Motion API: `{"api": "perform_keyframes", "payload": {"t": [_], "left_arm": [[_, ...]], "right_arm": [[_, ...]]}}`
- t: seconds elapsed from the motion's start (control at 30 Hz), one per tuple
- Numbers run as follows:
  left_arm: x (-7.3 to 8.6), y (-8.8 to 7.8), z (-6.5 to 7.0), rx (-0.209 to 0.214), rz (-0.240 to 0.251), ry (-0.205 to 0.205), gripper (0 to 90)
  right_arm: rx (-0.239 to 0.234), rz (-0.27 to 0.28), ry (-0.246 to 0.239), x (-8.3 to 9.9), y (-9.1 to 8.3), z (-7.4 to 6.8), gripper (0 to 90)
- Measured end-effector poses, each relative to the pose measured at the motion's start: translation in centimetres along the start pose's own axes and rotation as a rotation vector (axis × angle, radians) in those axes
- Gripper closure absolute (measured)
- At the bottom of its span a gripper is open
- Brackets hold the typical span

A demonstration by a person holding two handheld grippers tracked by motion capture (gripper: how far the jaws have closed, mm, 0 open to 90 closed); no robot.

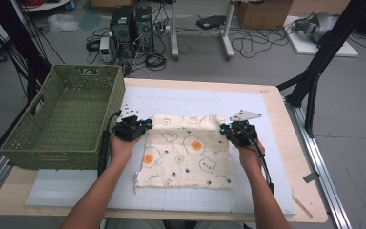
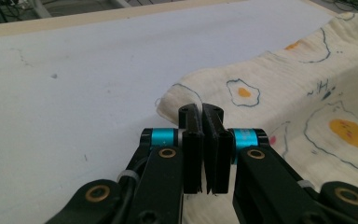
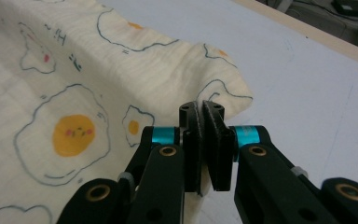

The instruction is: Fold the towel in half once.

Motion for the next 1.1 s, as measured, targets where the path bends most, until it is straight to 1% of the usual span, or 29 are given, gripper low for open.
{"api": "perform_keyframes", "payload": {"t": [0.03, 0.07, 0.1, 0.13, 0.23, 0.27, 0.33, 0.4, 0.43, 0.5, 0.53, 0.67, 0.77, 0.8, 0.9, 0.97, 1.07, 1.1], "left_arm": [[-0.1, -0.3, 0.2, 0.007, -0.002, 0.008, 86.1], [-0.3, -0.7, 0.4, 0.009, 0.022, 0.015, 86.1], [-0.4, -1.0, 0.6, 0.011, 0.041, 0.012, 86.1], [-0.4, -1.4, 0.8, 0.023, 0.042, 0.007, 86.1], [-0.1, -2.2, 1.5, 0.047, 0.049, 0.004, 86.1], [0.0, -2.4, 1.7, 0.054, 0.054, -0.001, 86.1], [0.2, -3.1, 2.1, 0.072, 0.068, -0.025, 86.1], [0.4, -3.7, 2.2, 0.083, 0.076, -0.039, 86.0], [0.6, -4.0, 2.4, 0.089, 0.067, -0.037, 86.1], [0.9, -4.4, 2.7, 0.094, 0.064, -0.017, 86.0], [1.1, -4.6, 3.0, 0.100, 0.066, -0.023, 86.0], [1.9, -5.1, 3.6, 0.118, 0.052, -0.021, 85.9], [2.4, -5.5, 4.0, 0.131, 0.037, -0.014, 85.9], [2.6, -5.6, 4.1, 0.135, 0.030, -0.008, 85.9], [3.3, -6.0, 4.6, 0.136, 0.020, 0.004, 85.8], [3.8, -6.3, 4.9, 0.137, 0.010, 0.005, 85.7], [4.5, -6.5, 5.2, 0.138, -0.015, 0.021, 85.7], [4.7, -6.6, 5.2, 0.137, -0.020, 0.021, 85.7]], "right_arm": [[-0.006, 0.005, -0.005, -0.1, -0.3, -0.3, 86.1], [-0.006, 0.014, -0.019, -0.2, -0.6, -0.5, 86.1], [-0.004, 0.022, -0.029, -0.2, -0.9, -0.7, 86.1], [-0.011, 0.020, -0.022, -0.1, -1.1, -0.9, 86.1], [-0.018, 0.018, -0.028, 0.6, -1.9, -1.5, 86.1], [-0.018, 0.021, -0.027, 0.7, -2.2, -1.6, 86.1], [-0.020, 0.024, -0.025, 1.1, -2.7, -1.9, 86.1], [-0.027, 0.015, -0.029, 1.6, -3.1, -2.4, 86.1], [-0.030, 0.015, -0.039, 1.9, -3.3, -2.6, 86.0], [-0.037, 0.011, -0.042, 2.4, -3.7, -3.0, 86.0], [-0.042, 0.012, -0.043, 2.6, -3.8, -3.2, 85.9], [-0.051, -0.006, -0.057, 4.0, -4.3, -3.9, 85.2], [-0.060, -0.017, -0.049, 4.9, -4.8, -4.4, 85.1], [-0.063, -0.018, -0.053, 5.1, -4.9, -4.5, 85.1], [-0.074, -0.024, -0.053, 5.7, -5.2, -4.9, 85.0], [-0.083, -0.024, -0.054, 6.1, -5.5, -5.0, 84.8], [-0.092, -0.020, -0.051, 6.6, -5.8, -5.3, 84.7], [-0.097, -0.025, -0.049, 6.8, -5.8, -5.5, 84.7]]}}
Point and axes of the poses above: each handheld gripper's, and its own axes: y roughly forward along the jaws, x roughly out of its underside, z roughly to its right, the point moved 9 cm from there along y, roughly forward along the jaws, and after that the axes turned 10 degrees about z, right-handed, at the moved point
